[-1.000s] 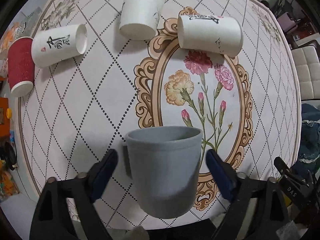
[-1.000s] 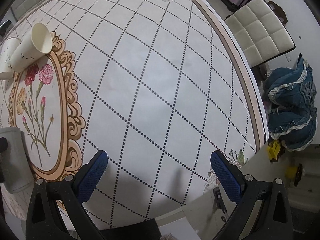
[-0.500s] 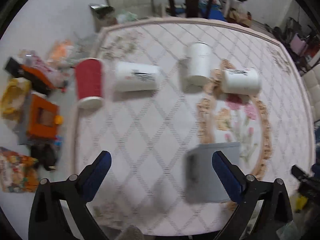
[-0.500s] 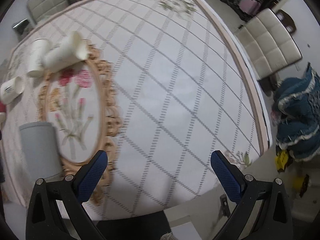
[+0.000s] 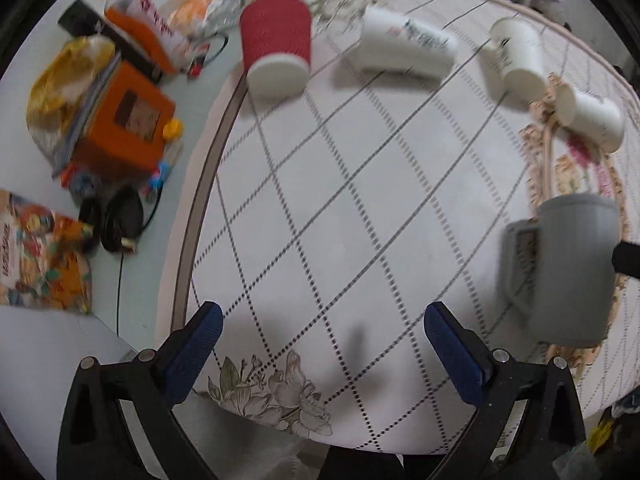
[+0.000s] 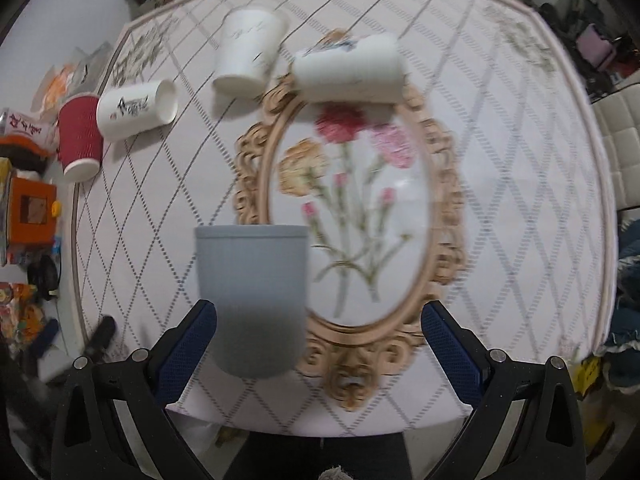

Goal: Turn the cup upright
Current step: 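Grasp the grey cup with the right tool while the left tool releases it, then lower the grey cup upright onto the floral medallion and open the right tool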

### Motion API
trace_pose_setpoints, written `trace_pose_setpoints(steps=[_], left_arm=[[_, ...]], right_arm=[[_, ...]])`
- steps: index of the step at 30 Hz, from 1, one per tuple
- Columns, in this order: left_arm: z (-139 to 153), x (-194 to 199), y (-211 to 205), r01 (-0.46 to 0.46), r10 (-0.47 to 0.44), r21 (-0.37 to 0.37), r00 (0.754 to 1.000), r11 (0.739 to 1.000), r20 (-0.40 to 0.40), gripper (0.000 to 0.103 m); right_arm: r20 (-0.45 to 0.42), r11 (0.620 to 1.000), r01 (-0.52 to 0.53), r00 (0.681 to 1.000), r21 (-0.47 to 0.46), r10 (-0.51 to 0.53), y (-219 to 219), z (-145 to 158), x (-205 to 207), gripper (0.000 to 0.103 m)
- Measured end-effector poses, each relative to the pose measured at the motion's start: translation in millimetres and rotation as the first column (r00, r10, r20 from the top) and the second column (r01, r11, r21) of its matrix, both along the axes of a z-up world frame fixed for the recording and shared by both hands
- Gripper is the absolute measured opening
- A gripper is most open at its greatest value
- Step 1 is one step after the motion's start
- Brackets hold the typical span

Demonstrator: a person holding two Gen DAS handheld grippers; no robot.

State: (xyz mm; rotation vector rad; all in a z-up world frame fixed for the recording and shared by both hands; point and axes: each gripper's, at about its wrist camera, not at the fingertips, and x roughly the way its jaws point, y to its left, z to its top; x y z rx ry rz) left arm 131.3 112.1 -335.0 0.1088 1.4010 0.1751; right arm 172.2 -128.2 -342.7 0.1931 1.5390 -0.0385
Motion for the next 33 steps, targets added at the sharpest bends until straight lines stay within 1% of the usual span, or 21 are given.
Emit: trace_pose_setpoints(steps=[3,5,6,7,9,11,15,21,25,28,31,32,33], left_arm=[[-12.4,-2.4,7.1,-0.016,0.016,-0.003,1.0,1.0,-0.026,0.103],[-19.2,-5.0,10.8,-0.022,0.022,-0.004,0.999,1.0,-0.042,0.103],[-22.5,-6.3,12.2,-0.023,0.023,-0.002,0.998,1.0,-0.05,0.103],[-25.5,-7.8,13.3,-0.025,0.025,-0.001,0.998,1.0,-0.059,0.103],[-27.2,-9.4,14.7,-0.029,0.028,-0.004,0.997,1.0,-0.068,0.103],[-27.9,-11.0,15.5,-0.031,0.031,-0.003,0.997,1.0,-0.071,0.103],[-24.4,-12.0,16.0,-0.018,0.019,0.014,0.998,1.0,-0.052,0.103],[-16.1,-7.8,12.0,-0.022,0.022,-0.002,0.999,1.0,-0.039,0.103],[-15.7,2.6,8.5,-0.033,0.031,-0.05,0.999,0.998,-0.039,0.103],[-18.1,9.9,2.7,-0.038,0.036,-0.065,0.999,0.997,-0.039,0.103],[-22.8,16.9,-2.7,-0.032,0.029,-0.07,0.999,0.997,-0.04,0.103],[-23.8,18.4,-4.7,-0.027,0.025,-0.069,0.999,0.997,-0.038,0.103],[-24.7,19.5,-6.1,-0.023,0.021,-0.066,0.999,0.998,-0.037,0.103]], right_arm=[[-0.057,0.999,-0.007,0.998,0.032,0.009,11.8,-19.7,11.6,0.098],[-0.094,0.997,0.001,0.996,0.074,0.006,15.4,-31.9,17.2,0.095],[-0.123,0.994,0.014,0.992,0.11,0.0,16.8,-40.3,19.8,0.095],[-0.152,0.99,0.031,0.988,0.135,-0.01,17.0,-47.9,21.0,0.093],[-0.194,0.978,0.068,0.981,0.195,-0.029,16.8,-60.7,23.3,0.084],[-0.19,0.979,0.067,0.981,0.191,-0.03,18.3,-59.9,22.4,0.085],[-0.148,0.981,0.064,0.988,0.184,-0.036,16.6,-55.6,18.3,0.084],[-0.018,0.984,0.065,0.998,0.163,-0.063,1.2,-27.3,12.9,0.084],[0.128,0.99,0.063,0.989,0.128,-0.079,-7.2,-4.5,16.6,0.084],[0.269,0.994,0.079,0.958,0.077,-0.097,-14.9,7.3,20.8,0.084],[0.383,0.996,0.093,0.919,0.018,-0.093,-11.1,5.1,25.1,0.084],[0.408,0.996,0.093,0.909,0.0,-0.085,-9.5,3.8,26.0,0.084],[0.451,0.995,0.089,0.89,-0.033,-0.065,-7.1,1.5,24.0,0.084]])
